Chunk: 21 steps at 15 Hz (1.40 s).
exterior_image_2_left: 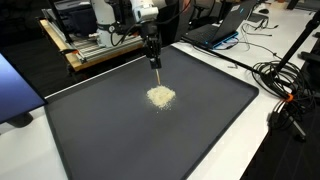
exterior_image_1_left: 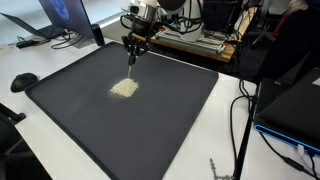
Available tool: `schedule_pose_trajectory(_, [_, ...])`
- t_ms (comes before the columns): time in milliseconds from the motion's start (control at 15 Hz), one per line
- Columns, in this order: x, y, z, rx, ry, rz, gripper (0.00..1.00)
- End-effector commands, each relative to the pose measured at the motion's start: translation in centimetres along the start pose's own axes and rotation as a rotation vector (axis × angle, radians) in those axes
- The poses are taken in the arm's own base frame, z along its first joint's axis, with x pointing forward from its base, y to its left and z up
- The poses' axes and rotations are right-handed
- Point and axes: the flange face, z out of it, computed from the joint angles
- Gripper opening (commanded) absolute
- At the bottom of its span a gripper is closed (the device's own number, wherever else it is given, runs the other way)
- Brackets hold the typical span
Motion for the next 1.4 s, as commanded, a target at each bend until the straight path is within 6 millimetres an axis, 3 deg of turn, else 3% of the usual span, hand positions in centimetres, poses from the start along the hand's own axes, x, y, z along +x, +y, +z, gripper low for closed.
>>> schedule_pose_trajectory(0, [0.1,-0.2,-0.2,-0.031,-0.005,-0.057,0.03])
schedule_pose_trajectory(333, [0.3,-0.5,-0.2,-0.071,-0.017,-0.141,0.03])
schedule_pose_trajectory(867, [-2.4,-0.8,0.7,-0.102,-0.136,-0.485,0.03])
schedule_pose_trajectory(1333, [0.9,-1.0,-2.3,-0.159,-0.118,-0.533,0.03])
